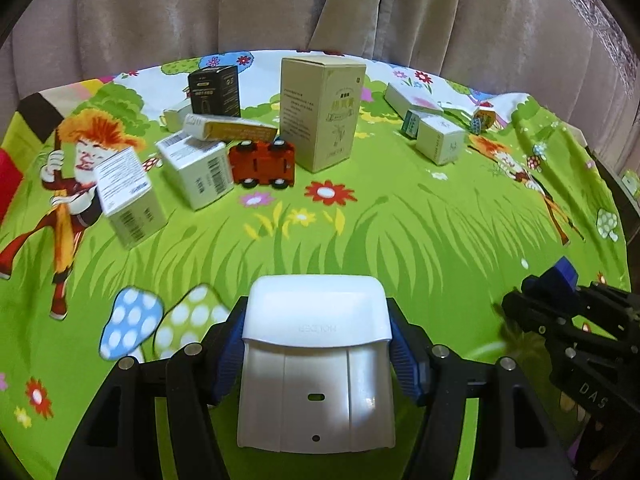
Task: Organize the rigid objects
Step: 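Grasp the white plastic holder with the left tool and lift it, then carry the blue cube and white holder into the storage box and release both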
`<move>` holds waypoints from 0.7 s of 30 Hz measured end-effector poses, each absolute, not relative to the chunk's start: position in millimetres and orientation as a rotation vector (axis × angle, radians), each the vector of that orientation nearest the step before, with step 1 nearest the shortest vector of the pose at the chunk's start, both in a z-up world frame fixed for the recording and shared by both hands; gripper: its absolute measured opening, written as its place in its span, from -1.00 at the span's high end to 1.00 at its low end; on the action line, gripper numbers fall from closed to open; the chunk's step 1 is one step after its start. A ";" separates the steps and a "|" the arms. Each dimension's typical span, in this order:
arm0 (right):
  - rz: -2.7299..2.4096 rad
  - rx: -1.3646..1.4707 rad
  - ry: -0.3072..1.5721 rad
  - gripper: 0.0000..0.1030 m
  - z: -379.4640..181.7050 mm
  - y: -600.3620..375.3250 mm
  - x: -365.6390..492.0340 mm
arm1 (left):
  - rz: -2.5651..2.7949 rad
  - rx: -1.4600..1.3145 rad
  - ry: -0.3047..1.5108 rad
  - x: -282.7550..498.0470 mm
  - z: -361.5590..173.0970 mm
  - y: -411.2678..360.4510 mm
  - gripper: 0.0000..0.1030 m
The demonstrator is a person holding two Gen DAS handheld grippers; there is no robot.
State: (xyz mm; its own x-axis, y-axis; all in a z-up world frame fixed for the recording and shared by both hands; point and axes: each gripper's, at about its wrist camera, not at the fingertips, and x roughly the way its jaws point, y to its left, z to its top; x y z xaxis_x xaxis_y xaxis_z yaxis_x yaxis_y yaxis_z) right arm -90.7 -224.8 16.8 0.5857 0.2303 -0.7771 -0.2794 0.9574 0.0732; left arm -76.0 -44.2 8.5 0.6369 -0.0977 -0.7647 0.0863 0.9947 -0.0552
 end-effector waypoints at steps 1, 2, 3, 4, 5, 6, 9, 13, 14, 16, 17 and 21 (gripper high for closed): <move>0.300 -0.057 0.898 0.39 16.9 -225.3 -92.2 | -0.106 -0.014 0.879 -79.9 8.1 -43.3 -0.24; 0.305 -0.055 0.899 0.39 17.5 -225.0 -95.3 | -0.106 -0.012 0.880 -82.2 8.4 -42.9 -0.24; 0.312 -0.050 0.900 0.39 18.2 -224.9 -98.6 | -0.105 -0.008 0.881 -86.4 8.7 -42.3 -0.24; 0.318 -0.047 0.900 0.39 19.1 -224.4 -101.5 | -0.106 -0.006 0.882 -90.8 9.2 -41.5 -0.24; 0.323 -0.046 0.901 0.39 19.7 -223.6 -102.8 | -0.107 -0.005 0.882 -94.5 10.0 -40.7 -0.24; 0.329 -0.047 0.902 0.39 20.8 -222.8 -105.4 | -0.105 -0.005 0.882 -97.5 10.6 -40.4 -0.24; 0.348 -0.056 0.900 0.39 23.5 -220.5 -113.5 | -0.101 -0.004 0.882 -107.5 12.0 -37.8 -0.24; 0.376 -0.073 0.894 0.39 27.6 -216.3 -127.6 | -0.101 0.005 0.885 -121.5 13.1 -36.6 -0.24; 0.380 -0.075 0.893 0.39 28.3 -216.1 -130.0 | -0.102 0.008 0.886 -123.5 13.6 -36.7 -0.24; 0.392 -0.078 0.891 0.39 30.1 -215.8 -136.3 | -0.107 0.017 0.887 -130.0 14.4 -37.4 -0.24; 0.399 -0.078 0.889 0.39 31.4 -215.9 -139.8 | -0.111 0.025 0.886 -134.2 15.4 -39.2 -0.24; 0.416 -0.093 0.882 0.39 35.6 -216.3 -151.8 | -0.124 0.056 0.877 -146.4 20.6 -48.2 -0.24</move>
